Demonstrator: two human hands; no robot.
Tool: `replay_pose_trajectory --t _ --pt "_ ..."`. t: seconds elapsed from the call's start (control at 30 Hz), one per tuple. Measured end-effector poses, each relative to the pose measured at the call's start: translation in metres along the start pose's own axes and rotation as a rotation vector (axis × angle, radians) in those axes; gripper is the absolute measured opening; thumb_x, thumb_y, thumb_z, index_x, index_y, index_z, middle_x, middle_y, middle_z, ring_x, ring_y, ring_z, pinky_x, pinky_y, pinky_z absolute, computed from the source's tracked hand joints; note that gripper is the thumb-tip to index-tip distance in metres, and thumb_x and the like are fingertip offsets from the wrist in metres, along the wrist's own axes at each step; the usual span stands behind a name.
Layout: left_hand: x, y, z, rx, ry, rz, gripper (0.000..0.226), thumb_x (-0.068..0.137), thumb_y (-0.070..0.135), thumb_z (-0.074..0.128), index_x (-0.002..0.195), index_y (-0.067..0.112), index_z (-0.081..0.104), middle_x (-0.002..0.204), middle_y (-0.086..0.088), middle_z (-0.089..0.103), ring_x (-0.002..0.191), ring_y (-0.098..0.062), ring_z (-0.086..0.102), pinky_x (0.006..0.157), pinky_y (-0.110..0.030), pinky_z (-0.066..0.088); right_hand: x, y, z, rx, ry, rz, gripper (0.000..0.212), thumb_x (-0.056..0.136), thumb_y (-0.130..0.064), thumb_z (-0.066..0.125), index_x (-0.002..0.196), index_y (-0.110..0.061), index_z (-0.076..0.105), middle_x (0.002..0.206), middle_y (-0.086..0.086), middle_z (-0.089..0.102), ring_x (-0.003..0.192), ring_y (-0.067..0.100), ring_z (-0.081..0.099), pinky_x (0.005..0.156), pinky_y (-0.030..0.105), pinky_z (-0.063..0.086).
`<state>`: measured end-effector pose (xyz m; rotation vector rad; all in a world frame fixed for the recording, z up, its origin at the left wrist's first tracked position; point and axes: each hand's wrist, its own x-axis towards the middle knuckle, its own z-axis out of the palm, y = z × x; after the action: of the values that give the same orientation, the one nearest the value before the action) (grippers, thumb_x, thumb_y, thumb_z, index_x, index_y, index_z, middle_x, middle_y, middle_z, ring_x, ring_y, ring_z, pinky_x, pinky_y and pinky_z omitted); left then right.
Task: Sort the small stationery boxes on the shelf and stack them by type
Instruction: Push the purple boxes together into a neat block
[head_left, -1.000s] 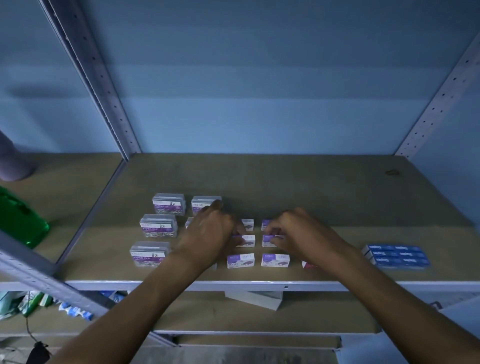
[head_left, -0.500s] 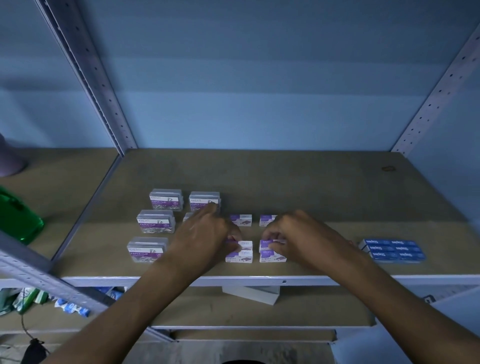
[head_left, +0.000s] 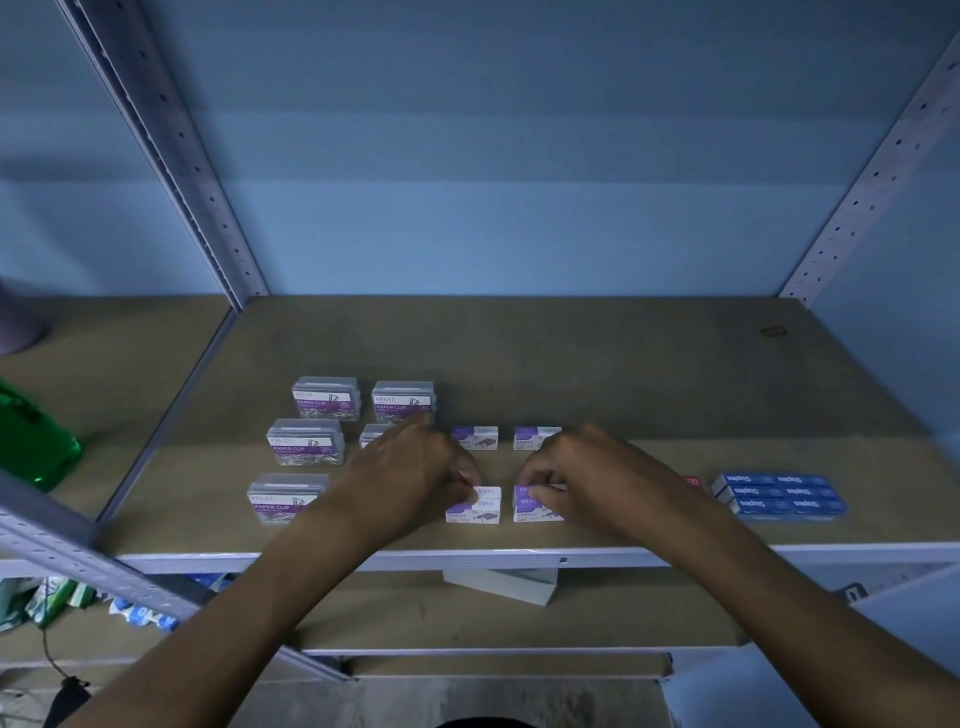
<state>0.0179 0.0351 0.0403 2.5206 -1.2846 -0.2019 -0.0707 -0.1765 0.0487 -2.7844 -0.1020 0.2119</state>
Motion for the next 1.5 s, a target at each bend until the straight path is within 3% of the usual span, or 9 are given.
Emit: replay_pose_trajectory --t 0.2,0.33,0.53,0.7,0.8,1.03,1.2,1.4,1.5 --pt "0.002 0.003 -0.004 -0.045 -0.036 0.011 0.021 0.081 0.043 0.074 0.101 0.037 0.074 0.099 0.018 0.074 0.087 -0.002 0.066 0.077 -0.027 0.058 -0.004 0.002 -0.004 0.004 -0.024 0.009 0.033 0.084 -0.049 0.071 0.113 -0.034 0.073 0.107 -0.014 0.073 0.087 0.006 0.065 0.075 0.032 0.059" --pt "0.0 0.004 -0.006 0.017 -0.024 0.031 0.031 0.076 0.052 0.074 0.106 0.042 0.071 0.105 0.022 0.071 0.096 -0.005 0.061 0.08 -0.027 0.057 -0.006 0.007 -0.004 -0.031 -0.028 0.036 0.039 0.075 -0.044 0.076 0.112 -0.033 0.07 0.108 -0.015 0.071 0.09 0.006 0.065 0.077 0.036 0.059" --pt "0.002 -0.003 0.006 0.065 -0.012 -0.012 0.033 0.074 0.059 0.071 0.105 0.048 0.068 0.108 0.021 0.069 0.098 -0.006 0.062 0.079 -0.031 0.059 -0.003 0.009 0.001 -0.059 -0.045 0.057 0.028 0.08 -0.04 0.075 0.106 -0.033 0.073 0.102 -0.011 0.072 0.08 0.009 0.065 0.071 0.036 0.061" --pt "0.002 -0.001 0.008 0.068 0.019 -0.004 0.029 0.076 0.054 0.073 0.102 0.042 0.072 0.106 0.019 0.07 0.099 -0.007 0.062 0.079 -0.024 0.055 -0.003 0.009 0.004 -0.048 -0.035 0.052 0.032 0.082 -0.04 0.076 0.113 -0.032 0.074 0.109 -0.009 0.074 0.085 0.011 0.067 0.074 0.036 0.061" --pt "0.004 -0.003 0.011 0.073 0.012 -0.018 0.032 0.074 0.06 0.071 0.103 0.048 0.069 0.106 0.022 0.069 0.098 -0.007 0.062 0.079 -0.031 0.059 -0.002 0.009 0.006 -0.047 -0.027 0.045 0.033 0.082 -0.04 0.076 0.114 -0.033 0.074 0.111 -0.009 0.074 0.086 0.011 0.068 0.075 0.035 0.061" --pt "0.011 0.007 0.011 0.037 0.026 0.02 0.028 0.076 0.051 0.074 0.101 0.038 0.074 0.102 0.017 0.072 0.094 -0.009 0.058 0.071 -0.015 0.043 -0.004 0.007 0.003 -0.039 -0.035 0.008 0.028 0.086 -0.035 0.075 0.113 -0.028 0.077 0.106 -0.005 0.076 0.08 0.011 0.066 0.07 0.032 0.06" --pt "0.013 0.004 0.013 0.009 -0.017 0.034 0.027 0.076 0.052 0.074 0.099 0.039 0.074 0.096 0.02 0.073 0.086 -0.005 0.06 0.074 -0.028 0.057 -0.003 0.008 0.006 -0.04 -0.026 -0.014 0.023 0.085 -0.03 0.073 0.107 -0.026 0.078 0.096 -0.003 0.076 0.074 0.012 0.065 0.067 0.035 0.059" --pt "0.013 0.006 0.003 0.04 0.026 0.058 0.028 0.076 0.055 0.072 0.095 0.034 0.074 0.094 0.016 0.072 0.084 -0.007 0.059 0.073 -0.027 0.054 -0.002 0.01 -0.005 0.022 0.013 0.018 0.036 0.079 -0.048 0.076 0.11 -0.031 0.073 0.104 -0.014 0.073 0.087 0.005 0.066 0.077 0.034 0.059" --pt "0.017 0.002 -0.01 0.034 0.124 0.014 0.027 0.078 0.051 0.072 0.1 0.035 0.072 0.101 0.011 0.071 0.092 -0.011 0.059 0.074 -0.023 0.051 0.004 0.012 -0.019 0.037 0.098 0.003 0.029 0.082 -0.044 0.075 0.108 -0.032 0.072 0.103 -0.014 0.069 0.092 0.006 0.064 0.081 0.036 0.057"
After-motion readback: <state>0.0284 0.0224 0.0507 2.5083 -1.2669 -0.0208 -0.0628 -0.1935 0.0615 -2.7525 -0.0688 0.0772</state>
